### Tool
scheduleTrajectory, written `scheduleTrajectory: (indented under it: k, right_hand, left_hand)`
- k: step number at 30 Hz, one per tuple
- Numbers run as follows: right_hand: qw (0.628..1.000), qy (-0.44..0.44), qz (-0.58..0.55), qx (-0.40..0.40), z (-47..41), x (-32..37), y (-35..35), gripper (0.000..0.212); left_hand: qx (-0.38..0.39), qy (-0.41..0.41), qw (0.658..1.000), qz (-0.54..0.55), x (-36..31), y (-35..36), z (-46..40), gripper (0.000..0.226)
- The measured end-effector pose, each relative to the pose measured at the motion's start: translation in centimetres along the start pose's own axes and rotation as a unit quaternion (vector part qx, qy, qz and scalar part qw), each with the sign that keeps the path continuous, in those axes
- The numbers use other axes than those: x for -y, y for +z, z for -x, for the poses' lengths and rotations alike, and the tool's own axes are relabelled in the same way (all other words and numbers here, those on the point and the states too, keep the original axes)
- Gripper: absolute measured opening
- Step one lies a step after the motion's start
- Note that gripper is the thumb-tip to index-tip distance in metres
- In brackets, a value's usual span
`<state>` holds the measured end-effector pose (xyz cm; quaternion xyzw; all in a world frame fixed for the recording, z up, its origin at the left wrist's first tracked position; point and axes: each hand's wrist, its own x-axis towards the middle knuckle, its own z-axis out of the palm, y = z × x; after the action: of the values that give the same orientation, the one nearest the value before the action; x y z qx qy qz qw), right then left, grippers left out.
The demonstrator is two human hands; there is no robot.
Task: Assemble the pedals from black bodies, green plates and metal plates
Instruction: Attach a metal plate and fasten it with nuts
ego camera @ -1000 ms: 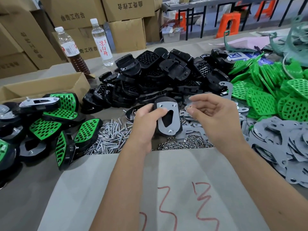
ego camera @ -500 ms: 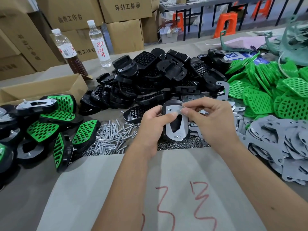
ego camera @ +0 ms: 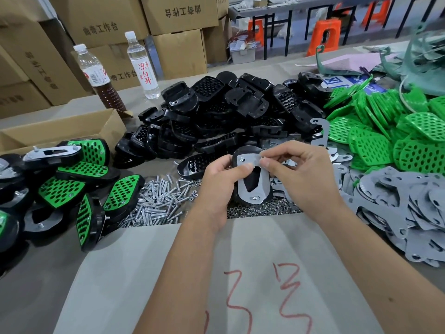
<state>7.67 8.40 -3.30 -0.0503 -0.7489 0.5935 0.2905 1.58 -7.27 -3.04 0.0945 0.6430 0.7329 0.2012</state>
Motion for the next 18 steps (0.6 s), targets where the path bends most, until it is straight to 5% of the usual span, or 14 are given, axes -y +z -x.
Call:
scheduleTrajectory:
  k: [7,12,18]
  right_hand:
    - [0.999,0.012,-0.028,-0.015,-0.08,-0.3,0.32,0.015]
    - [0.999,0.015,-0.038,0.007,-0.25,-0.38,0.55,0.013]
    - [0.999,0.018,-0.03,0.003,-0.16,-0.41,0.47,0.012]
  left_hand:
    - [0.001,0.01,1.0,-0.008,0.22,0.31,-0.01,0.027]
    - [0.003,0.013,1.0,-0.008,0.33,0.18,-0.09,0.009]
    - [-0.006,0.015,1.0,-0.002,0.28,0.22,-0.06,0.031]
